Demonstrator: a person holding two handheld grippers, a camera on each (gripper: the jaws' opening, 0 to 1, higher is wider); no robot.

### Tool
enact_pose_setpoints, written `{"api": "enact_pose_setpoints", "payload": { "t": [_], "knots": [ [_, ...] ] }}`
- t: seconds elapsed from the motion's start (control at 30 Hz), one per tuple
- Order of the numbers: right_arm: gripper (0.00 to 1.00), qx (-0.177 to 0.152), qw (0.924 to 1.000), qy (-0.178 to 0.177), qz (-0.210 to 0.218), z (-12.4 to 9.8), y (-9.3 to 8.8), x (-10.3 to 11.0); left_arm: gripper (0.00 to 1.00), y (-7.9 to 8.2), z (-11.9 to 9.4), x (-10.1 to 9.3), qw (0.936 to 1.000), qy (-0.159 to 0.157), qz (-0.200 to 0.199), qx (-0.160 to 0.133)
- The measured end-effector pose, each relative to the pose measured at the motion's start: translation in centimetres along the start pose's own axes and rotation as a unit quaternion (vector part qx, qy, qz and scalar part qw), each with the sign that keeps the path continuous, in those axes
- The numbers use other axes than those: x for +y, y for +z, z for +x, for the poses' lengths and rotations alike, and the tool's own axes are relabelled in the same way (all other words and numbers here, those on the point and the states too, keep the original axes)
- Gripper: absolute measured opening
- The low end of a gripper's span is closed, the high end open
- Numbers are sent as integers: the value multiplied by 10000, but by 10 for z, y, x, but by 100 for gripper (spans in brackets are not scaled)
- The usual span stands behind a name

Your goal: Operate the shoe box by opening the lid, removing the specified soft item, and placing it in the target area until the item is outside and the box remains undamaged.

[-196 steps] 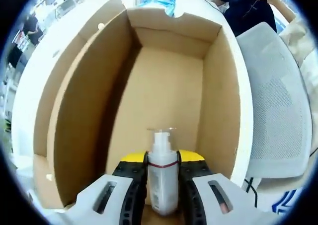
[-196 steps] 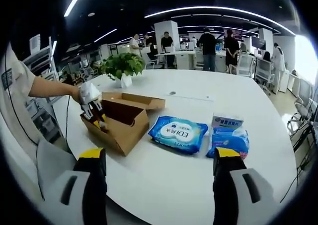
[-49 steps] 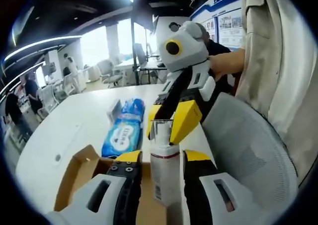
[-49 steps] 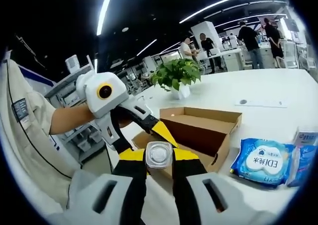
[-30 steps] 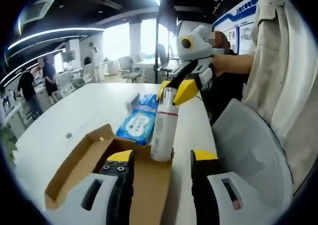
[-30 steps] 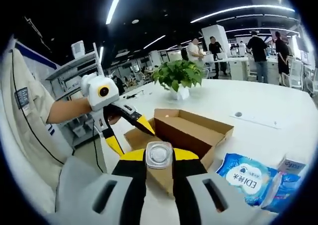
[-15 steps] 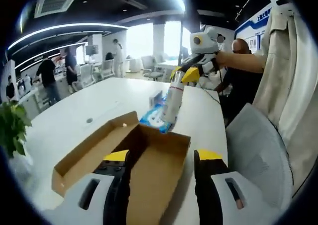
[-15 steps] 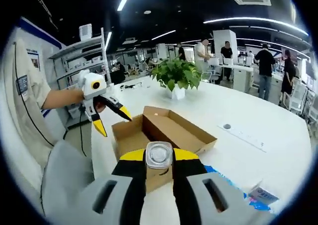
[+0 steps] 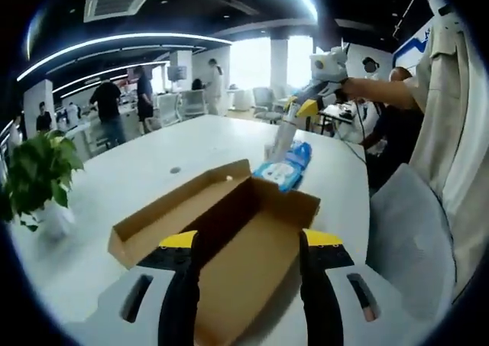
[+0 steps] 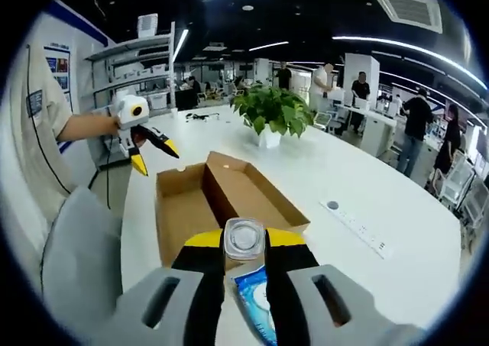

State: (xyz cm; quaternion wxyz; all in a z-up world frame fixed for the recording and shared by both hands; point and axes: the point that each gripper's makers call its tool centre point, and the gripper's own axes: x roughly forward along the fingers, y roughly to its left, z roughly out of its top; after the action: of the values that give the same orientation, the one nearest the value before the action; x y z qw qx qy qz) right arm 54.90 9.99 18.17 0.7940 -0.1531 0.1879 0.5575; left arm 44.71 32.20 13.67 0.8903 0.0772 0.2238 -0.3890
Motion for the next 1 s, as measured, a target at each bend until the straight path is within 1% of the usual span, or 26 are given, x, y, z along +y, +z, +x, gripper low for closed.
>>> {"api": "enact_pose_setpoints", "payload": {
  "t": [0.2, 0.37, 0.57, 0.67, 0.8, 0.9, 1.0],
  "knots": [
    [16, 244, 9988, 109, -422, 0, -5, -17, 52, -10, -11, 4, 9996, 202, -203, 6],
    [16, 353, 9971, 224, -637, 2, -8, -27, 53, -17, -18, 8, 9981, 460, -397, -54],
    [16, 557, 9943, 337, -840, 6, -18, -39, 53, -26, -25, 9, 9963, 672, -532, -64],
    [16, 626, 9914, 469, -1049, 8, -23, -44, 53, -28, -29, 11, 9952, 767, -600, -61],
    [17, 696, 9901, 500, -1113, 11, -30, -55, 53, -31, -32, 15, 9929, 943, -713, -97],
    [17, 783, 9891, 530, -1133, 12, -36, -62, 53, -33, -32, 15, 9917, 1002, -800, -122],
    [17, 866, 9877, 529, -1191, 14, -42, -69, 54, -37, -33, 16, 9907, 1062, -851, -86]
  ]
}}
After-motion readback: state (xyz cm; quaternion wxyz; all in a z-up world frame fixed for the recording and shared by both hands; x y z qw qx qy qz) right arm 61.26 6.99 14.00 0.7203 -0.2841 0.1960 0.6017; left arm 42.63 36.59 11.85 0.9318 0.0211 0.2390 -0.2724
